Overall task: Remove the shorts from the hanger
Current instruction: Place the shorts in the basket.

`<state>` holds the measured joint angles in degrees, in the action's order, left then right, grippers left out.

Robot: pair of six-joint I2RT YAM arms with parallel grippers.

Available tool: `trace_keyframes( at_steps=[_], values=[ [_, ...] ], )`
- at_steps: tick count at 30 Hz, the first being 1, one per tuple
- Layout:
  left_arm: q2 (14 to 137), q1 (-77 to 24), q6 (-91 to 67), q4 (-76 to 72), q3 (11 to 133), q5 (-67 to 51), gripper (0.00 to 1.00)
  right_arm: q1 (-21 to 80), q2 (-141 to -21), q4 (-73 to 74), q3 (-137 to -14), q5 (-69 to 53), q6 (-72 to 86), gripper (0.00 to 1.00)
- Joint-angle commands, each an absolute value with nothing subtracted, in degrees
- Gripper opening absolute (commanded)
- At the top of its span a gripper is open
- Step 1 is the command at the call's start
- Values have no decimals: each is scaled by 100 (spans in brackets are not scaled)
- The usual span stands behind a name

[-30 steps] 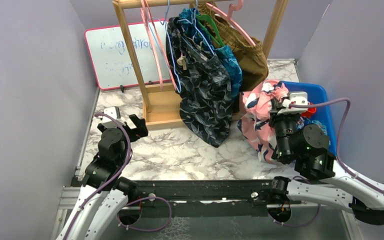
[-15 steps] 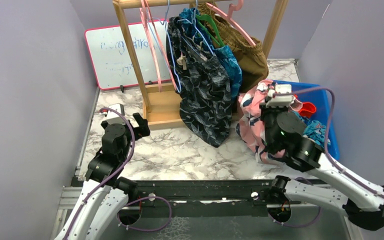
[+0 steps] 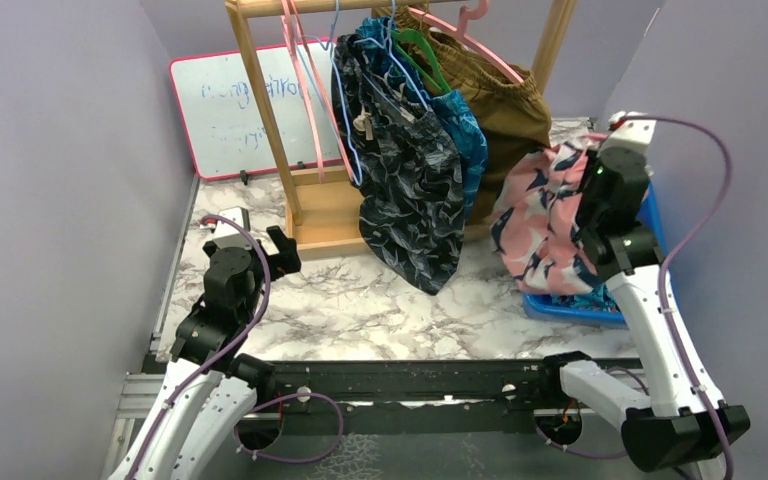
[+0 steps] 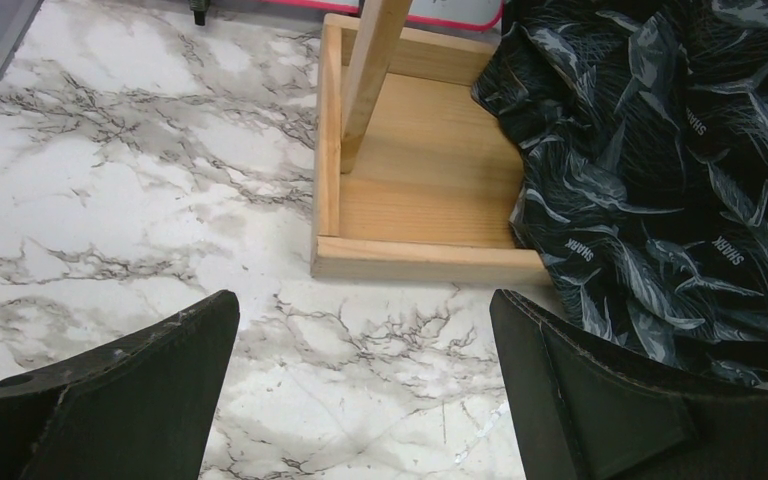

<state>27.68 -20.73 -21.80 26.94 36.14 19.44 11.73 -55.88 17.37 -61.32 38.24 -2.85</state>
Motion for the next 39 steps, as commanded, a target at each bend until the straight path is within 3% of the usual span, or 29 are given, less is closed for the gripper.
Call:
trace_keyframes(
  at_steps=[1, 7, 18, 27, 33, 39],
  values=[
    [2753, -2040, -2118, 2538, 3577, 1789, 99, 515, -5932, 1705, -7030, 3403, -830, 1],
    [2643, -2039, -2117, 2540, 3568, 1791, 99, 63, -6210, 1614, -7737, 2469, -1516, 1],
    [2569, -2035, -2127, 2531, 3569, 1789, 99, -360, -6692, 1847, -8505, 2326, -1698, 1],
    [2597, -2031, -2103, 2489, 3560, 1757, 99, -360, -6489, 2088, -7152, 1675, -854, 1],
    [2629, -2024, -2083, 2476, 3560, 1687, 99, -409, -7301, 1716, -6271, 1920, 46, 1],
    [2571, -2023, -2083, 2479, 3551, 1687, 99, -466, -8513, 1564, -6250, 1484, 595, 1]
  ],
)
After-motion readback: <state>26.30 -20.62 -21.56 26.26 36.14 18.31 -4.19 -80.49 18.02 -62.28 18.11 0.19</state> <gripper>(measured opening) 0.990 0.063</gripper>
